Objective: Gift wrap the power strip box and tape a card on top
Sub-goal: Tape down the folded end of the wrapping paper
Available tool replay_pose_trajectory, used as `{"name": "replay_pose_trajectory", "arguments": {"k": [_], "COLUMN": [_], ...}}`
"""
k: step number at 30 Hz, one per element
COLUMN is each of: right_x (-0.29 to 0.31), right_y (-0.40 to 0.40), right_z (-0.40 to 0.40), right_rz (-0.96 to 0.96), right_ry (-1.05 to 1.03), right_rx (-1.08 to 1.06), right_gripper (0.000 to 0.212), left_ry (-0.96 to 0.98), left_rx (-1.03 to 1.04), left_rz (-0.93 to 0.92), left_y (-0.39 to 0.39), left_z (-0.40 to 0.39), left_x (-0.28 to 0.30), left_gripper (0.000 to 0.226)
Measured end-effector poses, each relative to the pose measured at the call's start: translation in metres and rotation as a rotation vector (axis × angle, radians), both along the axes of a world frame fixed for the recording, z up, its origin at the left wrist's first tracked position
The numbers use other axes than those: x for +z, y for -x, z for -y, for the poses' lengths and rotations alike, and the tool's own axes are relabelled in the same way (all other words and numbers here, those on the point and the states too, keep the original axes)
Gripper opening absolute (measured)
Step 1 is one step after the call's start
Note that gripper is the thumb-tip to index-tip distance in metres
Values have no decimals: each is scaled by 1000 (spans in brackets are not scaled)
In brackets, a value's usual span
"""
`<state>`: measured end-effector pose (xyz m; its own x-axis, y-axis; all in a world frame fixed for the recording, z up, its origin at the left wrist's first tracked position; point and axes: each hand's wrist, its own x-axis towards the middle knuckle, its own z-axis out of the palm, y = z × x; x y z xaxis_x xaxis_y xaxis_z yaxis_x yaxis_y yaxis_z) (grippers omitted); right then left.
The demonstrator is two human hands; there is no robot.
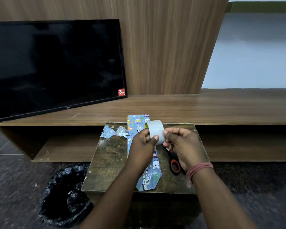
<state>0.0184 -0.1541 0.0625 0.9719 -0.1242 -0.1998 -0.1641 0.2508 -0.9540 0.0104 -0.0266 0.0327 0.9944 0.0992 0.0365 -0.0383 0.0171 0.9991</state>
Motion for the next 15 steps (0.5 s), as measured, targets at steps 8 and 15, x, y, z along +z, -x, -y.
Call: {"name": "replay_pose_trajectory", "arguments": {"k": [8, 15], "right_x": [5, 18], "right_y": [5, -1], "right_z": [-4, -9], "right_rz": [103, -358], "right_ry": [292, -491], "right_rx": [-98, 24], "right_gripper": [6, 14], "left_ry": [-177, -576], "left_rx": [79, 193], "left_rz": [46, 173], "left_y": [-1, -1], "left_z": [-6, -16], "left_x": [0, -3], "left_gripper": [13, 9]}}
